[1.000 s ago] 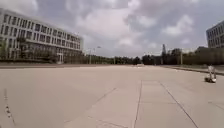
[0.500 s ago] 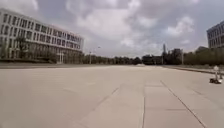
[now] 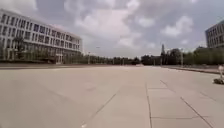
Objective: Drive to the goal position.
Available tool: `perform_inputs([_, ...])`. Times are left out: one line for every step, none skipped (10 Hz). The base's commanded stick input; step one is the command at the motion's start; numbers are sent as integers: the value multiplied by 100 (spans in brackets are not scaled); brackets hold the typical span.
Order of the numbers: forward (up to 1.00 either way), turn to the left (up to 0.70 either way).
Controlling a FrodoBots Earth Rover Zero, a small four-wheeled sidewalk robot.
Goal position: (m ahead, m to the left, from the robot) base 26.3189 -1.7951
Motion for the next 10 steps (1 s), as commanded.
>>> perform_inputs([50, -2])
perform_inputs([50, -2])
perform_inputs([50, -2])
perform_inputs([50, -2])
perform_inputs([50, -2])
perform_inputs([50, -2])
perform_inputs([50, -2])
perform_inputs([50, -2])
perform_inputs([50, -25])
perform_inputs([50, -46])
